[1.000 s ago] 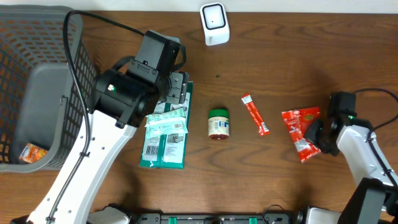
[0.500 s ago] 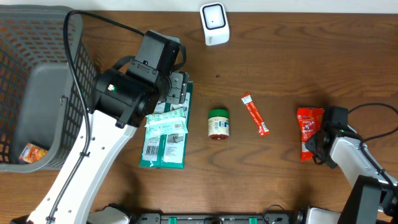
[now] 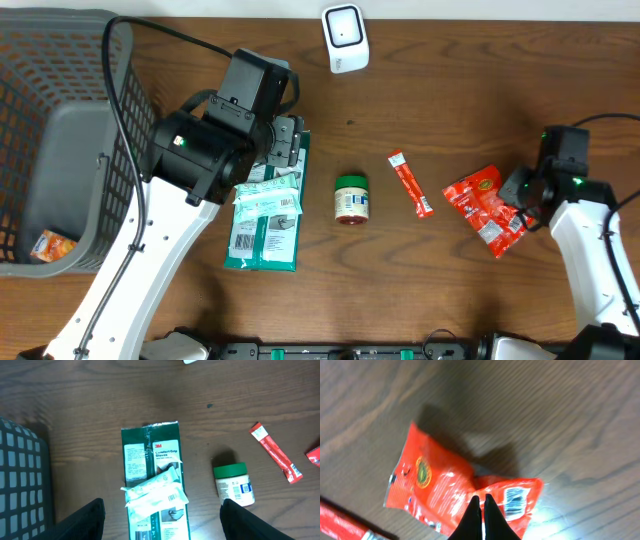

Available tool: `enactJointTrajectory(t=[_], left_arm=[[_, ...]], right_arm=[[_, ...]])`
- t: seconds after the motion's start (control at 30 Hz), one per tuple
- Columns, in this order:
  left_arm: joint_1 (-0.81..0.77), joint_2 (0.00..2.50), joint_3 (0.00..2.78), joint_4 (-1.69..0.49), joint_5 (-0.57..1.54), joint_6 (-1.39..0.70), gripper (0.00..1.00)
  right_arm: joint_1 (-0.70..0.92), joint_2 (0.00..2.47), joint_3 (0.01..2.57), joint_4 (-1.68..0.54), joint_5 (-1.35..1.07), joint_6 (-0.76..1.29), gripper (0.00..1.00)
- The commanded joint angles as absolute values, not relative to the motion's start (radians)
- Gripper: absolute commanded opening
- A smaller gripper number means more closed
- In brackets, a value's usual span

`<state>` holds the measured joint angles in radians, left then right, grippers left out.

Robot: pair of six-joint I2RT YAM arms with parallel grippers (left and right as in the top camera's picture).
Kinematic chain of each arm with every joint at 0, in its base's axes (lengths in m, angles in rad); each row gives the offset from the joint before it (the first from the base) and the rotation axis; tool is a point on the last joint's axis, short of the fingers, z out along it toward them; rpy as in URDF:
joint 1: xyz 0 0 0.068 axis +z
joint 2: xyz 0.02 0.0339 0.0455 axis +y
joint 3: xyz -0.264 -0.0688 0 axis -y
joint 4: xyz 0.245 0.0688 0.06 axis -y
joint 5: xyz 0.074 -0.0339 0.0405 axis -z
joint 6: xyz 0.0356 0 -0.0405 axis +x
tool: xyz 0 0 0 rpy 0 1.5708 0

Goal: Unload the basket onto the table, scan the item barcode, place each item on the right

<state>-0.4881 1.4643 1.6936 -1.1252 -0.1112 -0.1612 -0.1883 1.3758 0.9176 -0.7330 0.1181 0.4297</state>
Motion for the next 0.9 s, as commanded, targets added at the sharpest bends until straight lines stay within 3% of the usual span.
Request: enactJointTrajectory(t=[0.0, 0.37, 0.57, 0.73, 0.87], left_arm=[[-0.488, 1.470, 1.699, -1.128, -0.117, -0.174, 0.74], [-0.488, 1.470, 1.699, -1.129, -0.117, -0.174, 0.73], [-0.488, 1.470, 1.699, -1.128, -0.117, -0.174, 0.74], [-0.488, 1.470, 1.699, -1.129, -0.117, -0.174, 0.73], [-0.488, 1.470, 1.699, -1.128, -0.117, -0.174, 0.73]], right_arm=[[-0.157, 1.396, 0.859, -0.661, 0.107, 0.395, 0.01], [-0.134, 1.563, 0.655, -0.233, -0.007, 0.357, 0.01], [-0.138, 1.648, 0.643, -0.128, -0.038, 0.341, 0.01], [-0.166, 1.552, 0.740, -0.223, -0.039, 0.315, 0.05], [-0.180, 1.382, 0.886, -0.476, -0.070, 0.305, 0.05]])
